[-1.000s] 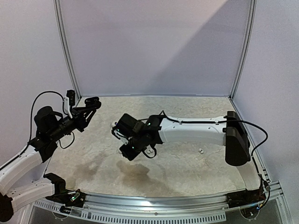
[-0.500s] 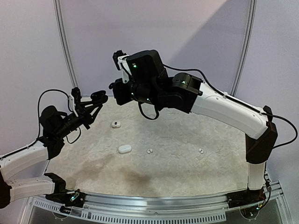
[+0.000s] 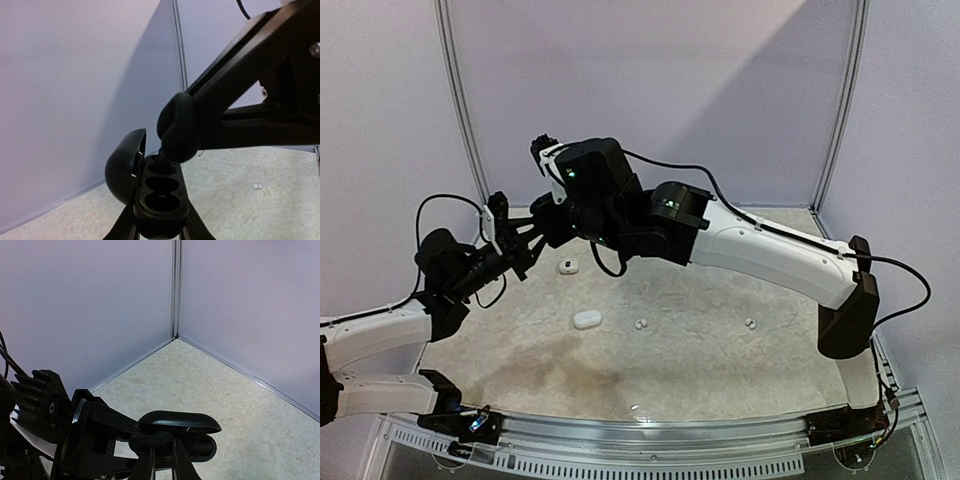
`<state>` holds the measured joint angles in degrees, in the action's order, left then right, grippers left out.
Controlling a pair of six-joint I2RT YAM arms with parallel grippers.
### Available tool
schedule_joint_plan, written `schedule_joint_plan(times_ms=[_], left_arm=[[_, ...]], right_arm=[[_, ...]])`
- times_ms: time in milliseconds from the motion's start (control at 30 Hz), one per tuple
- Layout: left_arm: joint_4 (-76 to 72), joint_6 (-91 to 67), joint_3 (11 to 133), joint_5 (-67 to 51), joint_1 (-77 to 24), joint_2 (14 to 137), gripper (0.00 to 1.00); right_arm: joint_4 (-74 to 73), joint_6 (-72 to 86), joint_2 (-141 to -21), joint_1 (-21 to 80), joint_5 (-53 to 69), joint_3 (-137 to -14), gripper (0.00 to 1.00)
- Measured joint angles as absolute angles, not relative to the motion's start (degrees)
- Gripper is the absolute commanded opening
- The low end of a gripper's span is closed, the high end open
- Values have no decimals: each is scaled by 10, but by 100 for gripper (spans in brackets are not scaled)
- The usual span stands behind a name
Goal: Insert the wireless bluetooth earbuds into the charging case
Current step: Insert the left earbud into the left side groove of the charging case.
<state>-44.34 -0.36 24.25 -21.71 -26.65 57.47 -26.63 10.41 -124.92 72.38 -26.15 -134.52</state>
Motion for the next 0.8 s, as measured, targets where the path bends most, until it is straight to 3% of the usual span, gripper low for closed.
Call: schedule_joint_plan(times_ms=[800], left_arm=[[-433,11,258,-189,-286,590,0]], right_arm=[[-287,97,-1265,724,-282,-1346,0]])
